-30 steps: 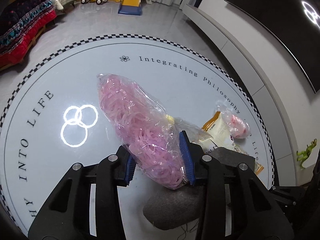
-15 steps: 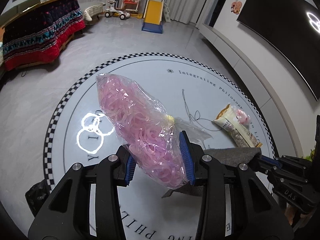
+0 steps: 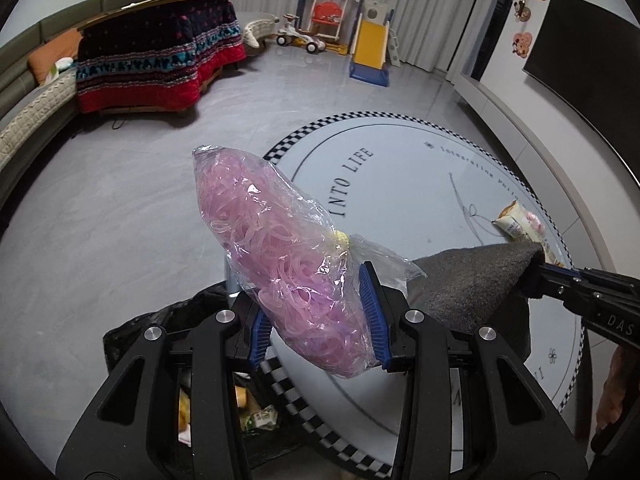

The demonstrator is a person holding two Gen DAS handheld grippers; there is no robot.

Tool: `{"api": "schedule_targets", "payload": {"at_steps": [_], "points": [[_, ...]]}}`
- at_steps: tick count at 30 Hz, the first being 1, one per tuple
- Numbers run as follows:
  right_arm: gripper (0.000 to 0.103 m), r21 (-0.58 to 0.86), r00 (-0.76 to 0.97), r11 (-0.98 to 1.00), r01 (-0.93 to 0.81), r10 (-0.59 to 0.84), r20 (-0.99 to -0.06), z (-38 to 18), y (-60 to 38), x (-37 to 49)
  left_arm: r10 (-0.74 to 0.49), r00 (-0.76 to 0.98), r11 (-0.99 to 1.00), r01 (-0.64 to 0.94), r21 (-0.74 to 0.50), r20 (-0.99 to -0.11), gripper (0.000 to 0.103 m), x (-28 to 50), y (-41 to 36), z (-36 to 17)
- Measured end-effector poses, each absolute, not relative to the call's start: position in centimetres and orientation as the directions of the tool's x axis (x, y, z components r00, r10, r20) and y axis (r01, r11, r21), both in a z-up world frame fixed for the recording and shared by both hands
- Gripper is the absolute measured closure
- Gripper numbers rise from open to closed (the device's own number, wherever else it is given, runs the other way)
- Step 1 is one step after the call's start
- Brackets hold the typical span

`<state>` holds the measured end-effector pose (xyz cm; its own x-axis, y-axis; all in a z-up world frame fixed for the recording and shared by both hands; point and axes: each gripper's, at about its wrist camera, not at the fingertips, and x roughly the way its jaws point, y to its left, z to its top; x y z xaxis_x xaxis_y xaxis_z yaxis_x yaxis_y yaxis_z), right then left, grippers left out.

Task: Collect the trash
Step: 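Carry the pink bag and grey cloth over the trash bin and release both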

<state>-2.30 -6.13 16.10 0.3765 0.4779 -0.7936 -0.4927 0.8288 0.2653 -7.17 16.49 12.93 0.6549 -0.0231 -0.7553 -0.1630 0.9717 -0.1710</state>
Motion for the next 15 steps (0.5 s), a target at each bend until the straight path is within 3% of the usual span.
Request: {"api": "schedule_targets", "payload": {"at_steps": [15], "points": [[0.096, 0.290, 0.256, 0.703, -0.649, 0.561, -0.787, 15.7, 5.9, -10.5, 0.162, 0.629, 0.933, -0.348, -0.089, -0.760, 0.062, -18.7, 23.9, 10.7]]}}
